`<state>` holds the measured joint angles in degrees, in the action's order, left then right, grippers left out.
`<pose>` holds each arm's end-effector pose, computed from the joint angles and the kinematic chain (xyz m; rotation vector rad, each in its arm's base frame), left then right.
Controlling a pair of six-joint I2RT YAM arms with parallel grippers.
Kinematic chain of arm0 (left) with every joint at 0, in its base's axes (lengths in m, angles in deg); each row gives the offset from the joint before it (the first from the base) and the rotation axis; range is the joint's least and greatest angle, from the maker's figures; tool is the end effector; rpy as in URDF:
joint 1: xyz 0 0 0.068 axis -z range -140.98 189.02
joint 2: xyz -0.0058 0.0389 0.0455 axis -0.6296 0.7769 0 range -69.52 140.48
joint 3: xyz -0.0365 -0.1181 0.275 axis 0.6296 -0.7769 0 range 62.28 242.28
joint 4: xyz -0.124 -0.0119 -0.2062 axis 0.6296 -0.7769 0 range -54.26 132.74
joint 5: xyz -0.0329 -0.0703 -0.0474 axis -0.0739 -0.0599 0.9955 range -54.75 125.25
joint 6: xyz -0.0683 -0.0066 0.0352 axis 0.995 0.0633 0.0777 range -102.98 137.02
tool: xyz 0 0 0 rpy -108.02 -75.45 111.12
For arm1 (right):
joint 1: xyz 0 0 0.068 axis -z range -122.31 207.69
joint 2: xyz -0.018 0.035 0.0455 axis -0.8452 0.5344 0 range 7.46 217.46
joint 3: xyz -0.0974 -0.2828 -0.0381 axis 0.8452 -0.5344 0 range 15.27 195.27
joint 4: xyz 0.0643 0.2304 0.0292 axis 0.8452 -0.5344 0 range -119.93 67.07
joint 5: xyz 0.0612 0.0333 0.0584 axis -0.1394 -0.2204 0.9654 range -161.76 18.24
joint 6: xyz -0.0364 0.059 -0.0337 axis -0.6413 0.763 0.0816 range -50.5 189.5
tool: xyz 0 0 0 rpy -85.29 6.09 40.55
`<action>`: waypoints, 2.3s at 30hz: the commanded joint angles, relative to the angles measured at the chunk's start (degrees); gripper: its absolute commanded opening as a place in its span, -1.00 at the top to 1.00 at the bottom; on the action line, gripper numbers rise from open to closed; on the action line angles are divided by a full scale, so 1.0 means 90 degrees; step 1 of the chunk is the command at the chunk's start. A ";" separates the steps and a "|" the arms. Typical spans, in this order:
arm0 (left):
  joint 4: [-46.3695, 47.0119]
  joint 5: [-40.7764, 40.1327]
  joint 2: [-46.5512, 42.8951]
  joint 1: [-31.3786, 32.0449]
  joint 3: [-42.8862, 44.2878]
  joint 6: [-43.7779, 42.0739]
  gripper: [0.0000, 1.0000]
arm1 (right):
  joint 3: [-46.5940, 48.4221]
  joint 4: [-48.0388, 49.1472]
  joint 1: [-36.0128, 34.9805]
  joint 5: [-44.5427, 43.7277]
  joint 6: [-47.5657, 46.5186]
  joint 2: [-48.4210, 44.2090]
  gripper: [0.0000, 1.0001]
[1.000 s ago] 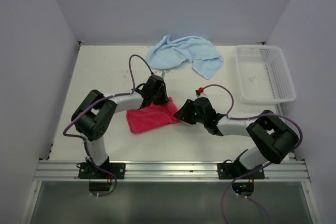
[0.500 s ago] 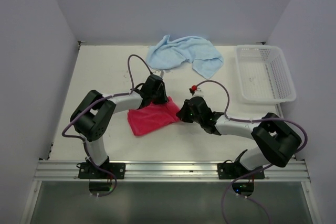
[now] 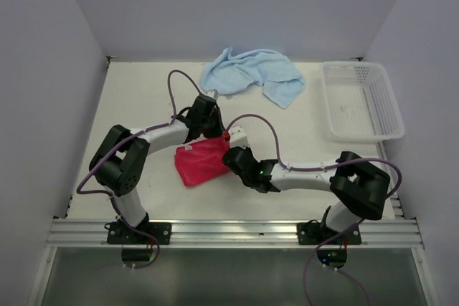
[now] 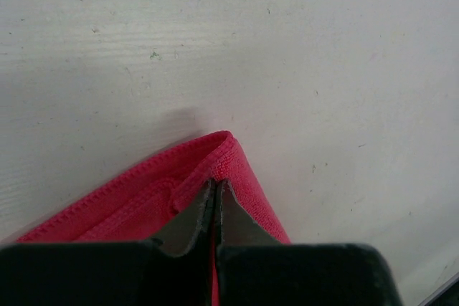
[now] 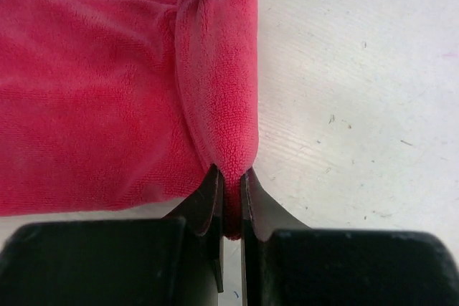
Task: Roll the towels
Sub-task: Roll the towel
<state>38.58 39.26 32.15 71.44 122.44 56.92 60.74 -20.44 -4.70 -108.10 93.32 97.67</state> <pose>0.3214 -0.2095 0.1985 -0.1263 2.4719 -0.6647 0.1808 0.2616 0.2075 -0.4103 2.1065 0.1334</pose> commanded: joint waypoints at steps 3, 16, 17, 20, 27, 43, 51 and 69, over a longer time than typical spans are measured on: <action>-0.0074 -0.0143 -0.0456 -0.0263 0.0200 -0.0019 1.00 | 0.0621 -0.0539 -0.0761 -0.1712 -0.0790 0.0716 1.00; 0.0062 0.0228 -0.1267 -0.0292 -0.0424 0.0176 1.00 | 0.1520 -0.1096 -0.1300 -0.2379 -0.0820 0.1939 1.00; -0.0005 0.0151 -0.1306 -0.0292 -0.0444 0.0157 1.00 | 0.1578 -0.1144 -0.1300 -0.2388 -0.0791 0.1987 1.00; -0.0162 -0.0054 -0.1423 -0.0292 -0.0532 0.0049 1.00 | 0.1598 -0.1135 -0.1300 -0.2320 -0.0781 0.2017 1.00; -0.0260 -0.0318 -0.1560 -0.0467 -0.0669 -0.0224 0.52 | 0.1461 -0.0862 -0.1281 -0.1920 -0.0742 0.1930 1.00; 0.0999 0.1194 -0.2097 -0.0575 -0.1302 0.0399 0.80 | 0.1198 -0.0627 -0.1124 -0.1519 -0.0468 0.1685 1.00; 0.2659 0.1712 -0.1825 -0.0497 -0.2290 0.1113 1.00 | 0.0973 -0.0422 -0.1017 -0.1500 -0.0312 0.1529 1.00; 0.2445 0.0580 -0.0330 -0.0370 -0.2124 0.0470 1.00 | 0.0670 -0.0305 -0.0519 -0.0534 0.0069 0.1119 1.00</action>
<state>63.84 50.59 27.12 68.05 101.96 65.27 68.15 -23.15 -10.66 -116.84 91.39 109.74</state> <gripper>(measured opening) 0.005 0.070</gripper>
